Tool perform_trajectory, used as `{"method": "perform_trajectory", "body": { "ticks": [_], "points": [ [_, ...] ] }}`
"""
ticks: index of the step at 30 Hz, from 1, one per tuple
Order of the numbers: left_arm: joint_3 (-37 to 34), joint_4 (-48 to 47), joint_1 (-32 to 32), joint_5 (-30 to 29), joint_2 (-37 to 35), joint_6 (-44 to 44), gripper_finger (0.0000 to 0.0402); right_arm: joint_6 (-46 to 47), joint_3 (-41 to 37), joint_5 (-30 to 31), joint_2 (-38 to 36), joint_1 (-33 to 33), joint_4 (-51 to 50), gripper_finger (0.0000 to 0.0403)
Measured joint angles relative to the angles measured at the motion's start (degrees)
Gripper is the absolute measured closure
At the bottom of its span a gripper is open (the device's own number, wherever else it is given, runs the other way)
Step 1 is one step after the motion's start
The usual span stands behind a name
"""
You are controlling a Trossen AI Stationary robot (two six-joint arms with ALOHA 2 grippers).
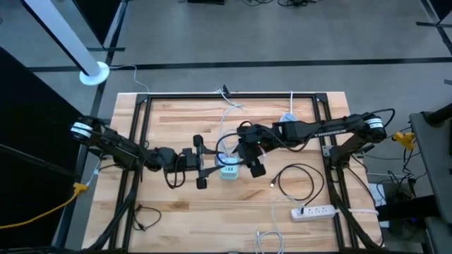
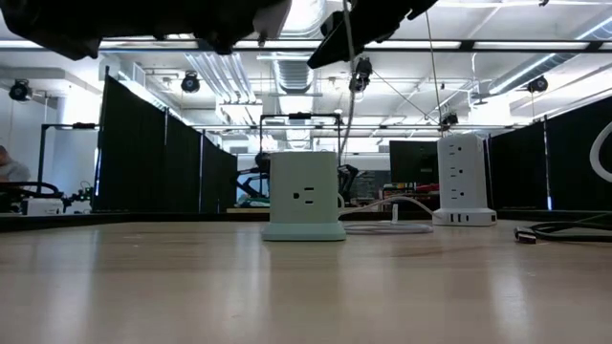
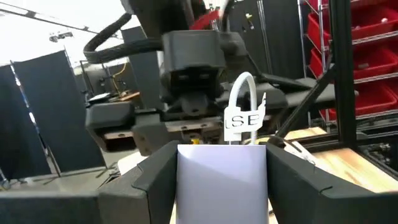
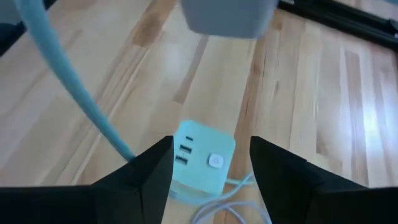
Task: Insert USB
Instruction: Insert the blue charger cable into the white charger adapter
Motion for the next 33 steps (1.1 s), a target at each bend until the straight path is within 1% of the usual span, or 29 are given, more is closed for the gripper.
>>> {"method": "perform_trajectory", "body": {
  "ticks": [6, 10, 13, 17, 18, 19, 23, 27, 33],
  "points": [
    [0.0, -3.7, 0.0, -0.5, 0.1, -1.0, 0.0208, -2.5, -0.1, -0.3, -0.7, 0.6, 3.6, 0.0225],
    [-0.1, -4.6, 0.0, -0.6, 0.2, -0.6, 0.0208, -3.0, 0.0, -3.9, -1.2, 0.6, 5.5, 0.0249],
    [-0.1, -4.8, 0.0, -0.6, 0.1, 0.8, 0.0208, -3.4, 0.0, -4.7, -0.8, 0.7, 6.0, 0.0288],
    [-0.1, -5.2, 0.0, -0.6, 0.1, 1.9, 0.0208, -5.4, 0.0, -4.8, -0.8, 1.0, 6.8, 0.0374],
    [-0.1, -5.4, 0.0, -0.6, 0.1, 1.9, 0.0208, -5.9, 0.0, -4.9, -0.8, 1.0, 7.0, 0.0388],
    [-0.1, -5.6, 0.0, -0.6, 0.1, 1.9, 0.0208, -6.0, 0.0, -5.0, -0.8, 1.0, 7.3, 0.0394],
    [-0.1, -5.6, 0.0, -0.6, 0.1, 1.5, 0.0208, -5.6, 0.0, -5.2, -0.4, 1.0, 10.1, 0.0387],
    [-0.2, -6.1, 0.0, -0.6, 0.1, 1.2, 0.0208, -6.8, -0.1, -5.5, 0.8, 1.0, 12.0, 0.0399],
    [-0.4, -7.3, -0.1, -0.5, 0.1, -0.5, 0.0208, -7.8, -0.1, -5.8, 2.5, 1.0, 13.3, 0.0402]
  ]
}}
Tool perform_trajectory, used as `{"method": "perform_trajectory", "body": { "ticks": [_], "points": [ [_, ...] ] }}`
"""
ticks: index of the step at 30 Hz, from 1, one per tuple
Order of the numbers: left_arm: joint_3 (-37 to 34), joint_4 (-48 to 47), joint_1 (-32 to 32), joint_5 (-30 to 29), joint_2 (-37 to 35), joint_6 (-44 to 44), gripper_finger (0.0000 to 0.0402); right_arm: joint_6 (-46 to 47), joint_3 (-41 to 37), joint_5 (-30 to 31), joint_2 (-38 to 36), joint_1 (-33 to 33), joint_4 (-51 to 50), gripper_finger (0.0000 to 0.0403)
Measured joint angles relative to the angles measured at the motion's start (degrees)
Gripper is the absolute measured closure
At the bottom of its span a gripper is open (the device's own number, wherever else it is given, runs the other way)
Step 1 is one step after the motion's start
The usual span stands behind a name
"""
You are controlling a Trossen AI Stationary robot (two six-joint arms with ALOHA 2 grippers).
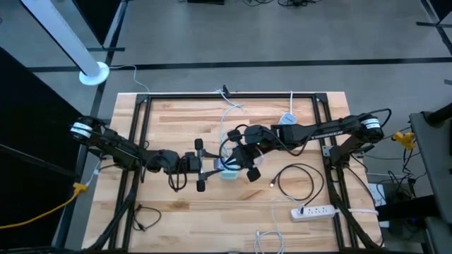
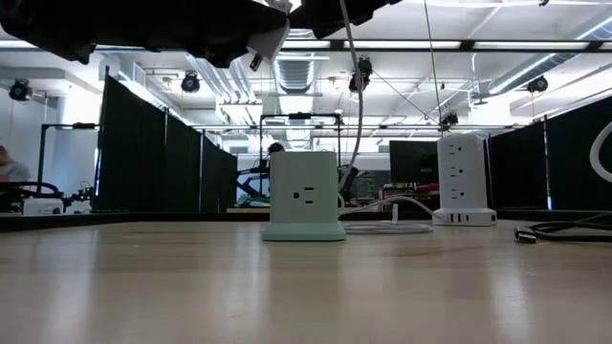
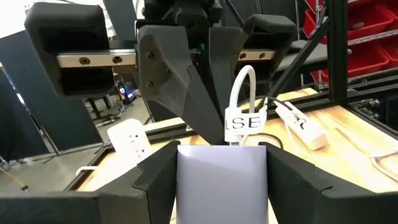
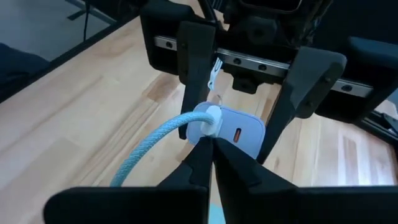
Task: Insert USB
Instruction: Insert the blue charger cable into the white charger adapter
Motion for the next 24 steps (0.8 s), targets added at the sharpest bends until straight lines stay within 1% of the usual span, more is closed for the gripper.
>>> {"method": "perform_trajectory", "body": {
  "ticks": [7, 13, 17, 22, 24],
  "points": [
    [0.0, -0.2, 0.0, -0.1, -0.1, -0.5, 0.0208, -0.3, 0.0, 0.2, -0.2, 0.0, 0.9, 0.0401],
    [0.1, -0.8, 0.2, -0.5, 0.1, -0.5, 0.0208, -1.8, 0.3, 0.9, -0.2, -0.4, -3.8, 0.0400],
    [0.1, -0.5, 0.2, -0.5, 0.1, 0.9, 0.0208, -1.7, 0.3, 0.9, -0.1, -0.4, -4.5, 0.0400],
    [0.6, 1.3, 0.2, -0.3, -0.3, 0.4, 0.0208, -2.7, 0.1, 1.7, -0.3, -0.4, -6.4, 0.0400],
    [0.6, 0.7, 0.2, -0.3, -0.2, 0.1, 0.0208, -2.8, 0.1, 1.7, -1.0, -0.5, -5.8, 0.0400]
  ]
}}
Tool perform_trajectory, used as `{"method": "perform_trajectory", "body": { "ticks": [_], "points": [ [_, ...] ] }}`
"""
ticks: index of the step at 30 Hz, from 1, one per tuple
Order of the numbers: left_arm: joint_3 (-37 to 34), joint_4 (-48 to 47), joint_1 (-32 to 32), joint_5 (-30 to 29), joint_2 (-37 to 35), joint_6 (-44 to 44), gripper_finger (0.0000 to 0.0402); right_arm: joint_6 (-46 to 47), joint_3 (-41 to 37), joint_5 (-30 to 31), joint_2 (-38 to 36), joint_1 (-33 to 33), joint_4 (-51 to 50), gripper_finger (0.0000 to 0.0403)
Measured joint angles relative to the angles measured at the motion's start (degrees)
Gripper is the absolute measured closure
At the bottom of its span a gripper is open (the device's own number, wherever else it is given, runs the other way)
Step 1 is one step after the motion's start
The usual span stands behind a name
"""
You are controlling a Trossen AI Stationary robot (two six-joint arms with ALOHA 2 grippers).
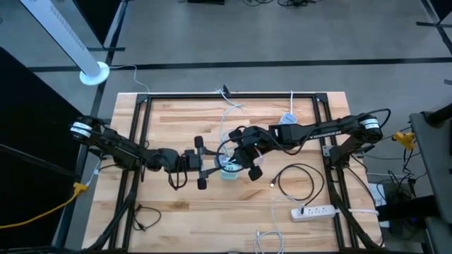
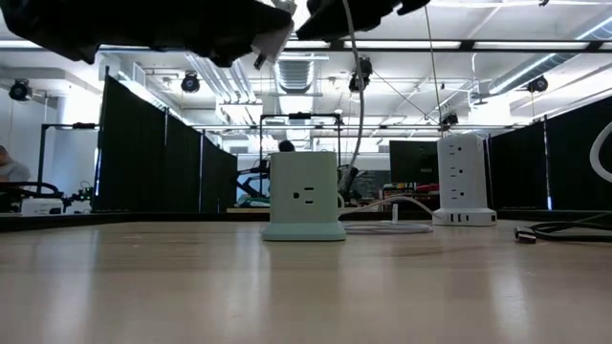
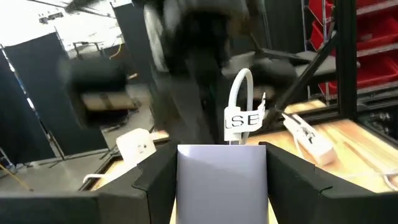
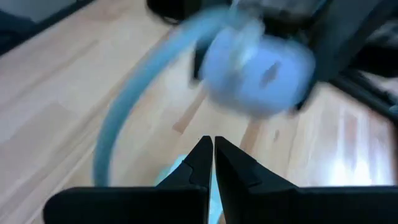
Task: Insert USB
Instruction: Insert the blue charger cable into the white charger adapter
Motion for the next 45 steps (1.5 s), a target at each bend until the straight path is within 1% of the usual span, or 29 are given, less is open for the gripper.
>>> {"method": "perform_trajectory", "body": {
  "ticks": [5, 9, 12, 20, 25, 29, 33, 35, 38, 39, 40, 43, 45],
  "points": [
    [-0.2, 0.0, 0.0, 0.0, 0.0, 0.4, 0.0208, 0.0, -0.2, 0.0, 0.4, -0.2, 0.9, 0.0400],
    [-0.2, 0.3, 0.0, 0.0, 0.0, 0.6, 0.0208, -0.4, -0.9, 0.0, 0.4, 0.1, 5.9, 0.0400],
    [-0.2, 0.5, -0.1, 0.5, -0.1, 0.2, 0.0208, -1.4, -1.0, -0.5, 0.3, 0.6, 7.9, 0.0401],
    [-0.3, -0.3, -0.2, 0.4, 0.0, -0.1, 0.0208, -1.5, -1.0, -0.6, 1.1, 0.8, 8.4, 0.0401],
    [-0.3, -0.5, -0.1, 0.4, 0.0, -0.8, 0.0208, -1.5, -0.8, -0.3, 0.3, 1.0, 7.4, 0.0401],
    [-0.2, -0.5, 0.0, 0.0, -0.1, -0.4, 0.0208, -1.4, 0.0, 2.3, -0.7, 1.1, 3.9, 0.0401],
    [-0.4, 0.8, 0.0, -0.3, -0.2, 0.7, 0.0209, 0.9, -0.6, 3.5, -1.0, 1.0, 2.1, 0.0400],
    [-0.4, 2.1, 0.0, -0.3, -0.7, 0.7, 0.0209, 0.9, -1.3, 6.5, -1.0, 1.0, 0.6, 0.0401],
    [-0.4, -1.7, -0.4, -0.6, -3.4, -0.5, 0.0209, 0.6, -2.6, 17.9, -1.5, 2.0, 0.5, 0.0401],
    [-0.4, -3.9, -0.8, -1.4, -4.7, -1.2, 0.0209, 0.2, -3.1, 20.7, -2.0, 2.3, 0.4, 0.0401],
    [-0.4, -6.4, -1.2, -2.6, -6.1, -1.8, 0.0209, -0.2, -3.6, 21.9, -2.5, 2.5, 0.4, 0.0400],
    [-0.3, -14.2, -1.6, -5.7, -9.6, -3.6, 0.0209, -2.2, -4.9, 19.5, -3.7, 3.0, 0.9, 0.0401],
    [-0.4, -19.6, -1.5, -5.9, -10.7, -6.2, 0.0209, -5.1, -5.5, 16.9, -4.0, 3.3, 0.8, 0.0400]
  ]
}}
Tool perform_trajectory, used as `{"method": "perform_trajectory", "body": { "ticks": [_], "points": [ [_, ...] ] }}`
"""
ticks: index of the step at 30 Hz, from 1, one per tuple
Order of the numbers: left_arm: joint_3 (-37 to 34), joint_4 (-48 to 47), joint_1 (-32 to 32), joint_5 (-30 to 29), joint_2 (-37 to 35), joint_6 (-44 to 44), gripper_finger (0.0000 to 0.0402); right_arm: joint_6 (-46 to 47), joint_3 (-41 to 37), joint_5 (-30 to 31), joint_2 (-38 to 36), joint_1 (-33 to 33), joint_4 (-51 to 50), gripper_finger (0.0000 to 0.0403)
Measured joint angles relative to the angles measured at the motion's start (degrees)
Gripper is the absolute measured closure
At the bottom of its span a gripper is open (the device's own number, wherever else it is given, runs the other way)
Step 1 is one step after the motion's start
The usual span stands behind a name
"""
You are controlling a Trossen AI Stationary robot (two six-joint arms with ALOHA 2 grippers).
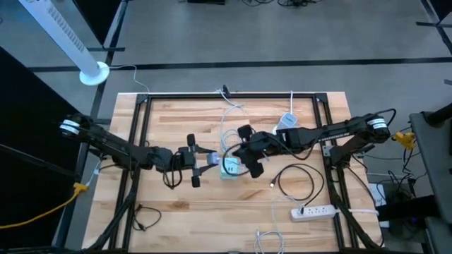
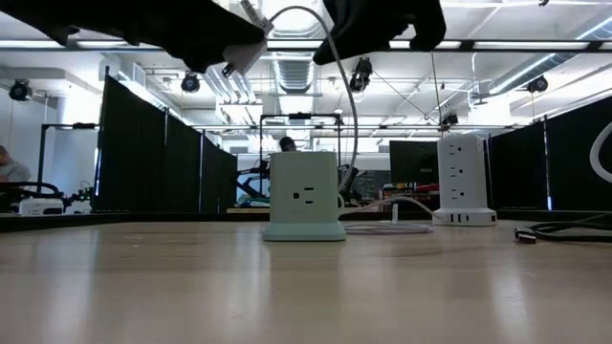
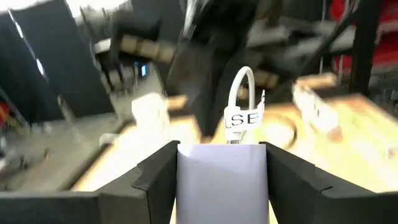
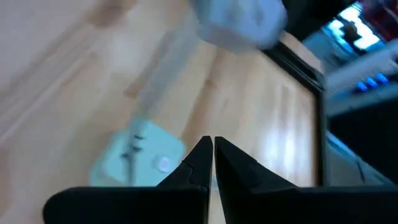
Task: Insert USB
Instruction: Insert the blue charger cable into the white charger adapter
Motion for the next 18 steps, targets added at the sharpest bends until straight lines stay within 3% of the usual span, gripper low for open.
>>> {"method": "perform_trajectory", "body": {
  "ticks": [5, 10, 14, 18],
  "points": [
    [0.0, -1.9, 1.3, 0.1, 0.8, -7.6, 0.0209, -18.4, -0.1, 0.8, 0.4, 1.9, 1.8, 0.0375],
    [0.0, -2.2, 1.5, 0.4, 4.3, -12.5, 0.0209, -31.9, -0.5, 3.4, 4.1, 3.6, 8.3, 0.0301],
    [0.0, -2.0, 1.5, 0.3, 7.1, -16.4, 0.0209, -38.0, -0.5, 8.7, 6.6, 3.9, 11.8, 0.0238],
    [0.0, -2.0, 1.5, 1.0, 8.4, -17.7, 0.0209, -39.9, -0.5, 9.0, 8.4, 4.0, 12.8, 0.0200]
  ]
}}
